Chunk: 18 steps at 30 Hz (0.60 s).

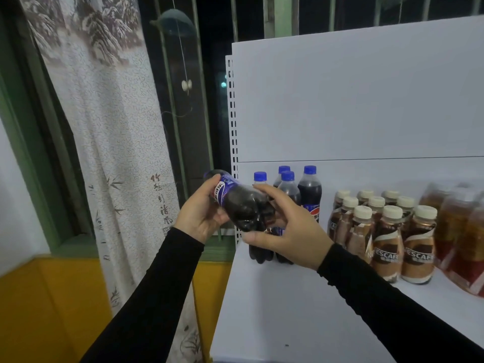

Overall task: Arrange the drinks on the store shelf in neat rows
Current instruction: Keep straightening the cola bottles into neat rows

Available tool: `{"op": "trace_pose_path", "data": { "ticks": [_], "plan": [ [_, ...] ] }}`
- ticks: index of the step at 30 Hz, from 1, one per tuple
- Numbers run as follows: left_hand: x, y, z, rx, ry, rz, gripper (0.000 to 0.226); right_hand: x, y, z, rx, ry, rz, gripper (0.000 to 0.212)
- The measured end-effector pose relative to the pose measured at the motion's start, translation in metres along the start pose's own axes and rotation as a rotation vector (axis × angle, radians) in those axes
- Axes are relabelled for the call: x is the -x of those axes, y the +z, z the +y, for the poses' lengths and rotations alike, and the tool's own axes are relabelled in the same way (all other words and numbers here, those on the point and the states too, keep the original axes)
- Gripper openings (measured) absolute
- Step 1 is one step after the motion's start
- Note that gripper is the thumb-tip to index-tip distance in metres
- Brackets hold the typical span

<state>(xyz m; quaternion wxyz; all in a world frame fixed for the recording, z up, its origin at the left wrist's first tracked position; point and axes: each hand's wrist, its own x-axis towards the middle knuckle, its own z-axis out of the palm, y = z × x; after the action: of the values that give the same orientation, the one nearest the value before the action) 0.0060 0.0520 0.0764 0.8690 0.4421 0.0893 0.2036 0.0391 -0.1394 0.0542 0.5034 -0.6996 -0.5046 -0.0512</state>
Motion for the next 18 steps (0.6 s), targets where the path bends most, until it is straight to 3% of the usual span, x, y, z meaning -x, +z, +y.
{"op": "trace_pose_path", "data": {
  "ticks": [5, 11, 18],
  "plan": [
    [0.001, 0.005, -0.007, -0.121, 0.168, -0.037, 0.062, 0.007, -0.006, 0.017, -0.172, 0.126, -0.015, 0.06],
    [0.014, 0.022, -0.028, -0.45, 0.323, -0.267, 0.077, 0.01, -0.018, 0.028, -0.142, 0.23, -0.042, 0.039],
    [0.024, 0.033, -0.041, -0.654, 0.398, -0.37, 0.066, 0.034, -0.016, 0.057, -0.014, 0.271, 0.123, 0.063]
  ]
}}
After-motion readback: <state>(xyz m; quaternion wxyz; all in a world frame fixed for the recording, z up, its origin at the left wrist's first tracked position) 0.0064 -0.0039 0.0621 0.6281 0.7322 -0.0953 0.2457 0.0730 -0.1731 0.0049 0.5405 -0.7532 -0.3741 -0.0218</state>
